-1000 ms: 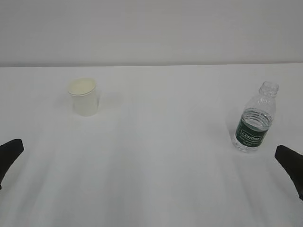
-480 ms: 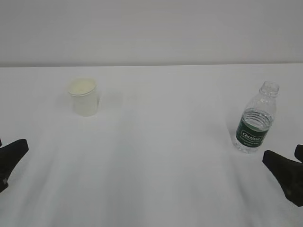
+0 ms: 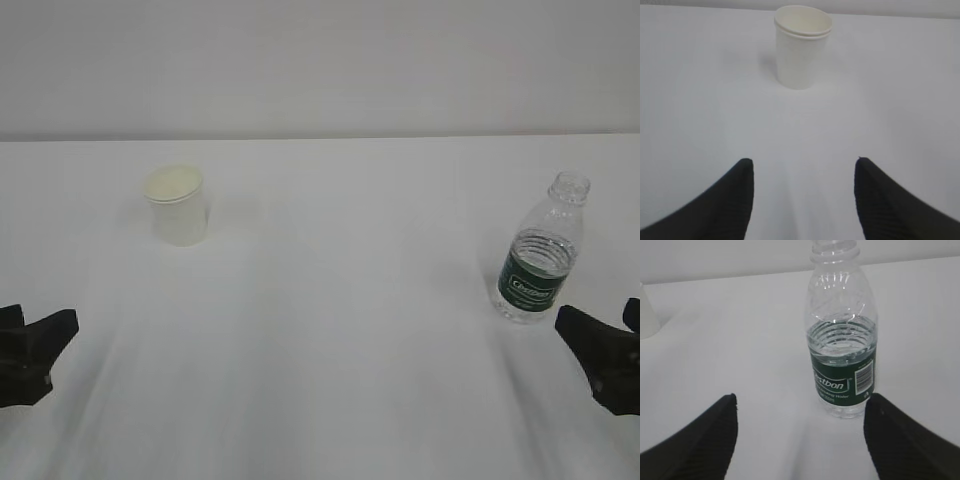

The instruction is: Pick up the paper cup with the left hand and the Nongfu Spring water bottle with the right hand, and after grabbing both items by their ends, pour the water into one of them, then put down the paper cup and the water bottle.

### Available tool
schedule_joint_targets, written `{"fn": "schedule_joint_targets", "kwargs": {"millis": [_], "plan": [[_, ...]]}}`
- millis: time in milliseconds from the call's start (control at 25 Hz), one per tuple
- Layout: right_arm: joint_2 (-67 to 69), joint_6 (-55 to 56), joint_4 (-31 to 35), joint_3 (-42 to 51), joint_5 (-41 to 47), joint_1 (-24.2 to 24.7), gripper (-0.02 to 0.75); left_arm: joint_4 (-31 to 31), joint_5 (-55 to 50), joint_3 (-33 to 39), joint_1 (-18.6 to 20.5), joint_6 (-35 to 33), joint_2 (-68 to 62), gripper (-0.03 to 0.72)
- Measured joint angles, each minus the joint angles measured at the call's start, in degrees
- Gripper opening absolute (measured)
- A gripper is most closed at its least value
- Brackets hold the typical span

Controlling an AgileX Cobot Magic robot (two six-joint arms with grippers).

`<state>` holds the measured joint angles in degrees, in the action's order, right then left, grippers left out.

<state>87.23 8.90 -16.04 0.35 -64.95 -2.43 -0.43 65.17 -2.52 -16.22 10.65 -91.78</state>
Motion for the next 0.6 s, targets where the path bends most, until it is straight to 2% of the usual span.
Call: {"fn": "schedule_joint_targets", "kwargs": {"millis": [320, 600], "plan": [[0.96, -4.33, 6.73, 0.0, -0.41, 0.0, 0.588, -1.82, 0.25, -2.5, 0.0, -1.32, -0.24, 0.45], [0.96, -5.13, 9.13, 0.0, -0.41, 0.0, 0.588, -3.89, 0.34, -4.31, 0.0, -1.56, -0.44, 0.45]]}}
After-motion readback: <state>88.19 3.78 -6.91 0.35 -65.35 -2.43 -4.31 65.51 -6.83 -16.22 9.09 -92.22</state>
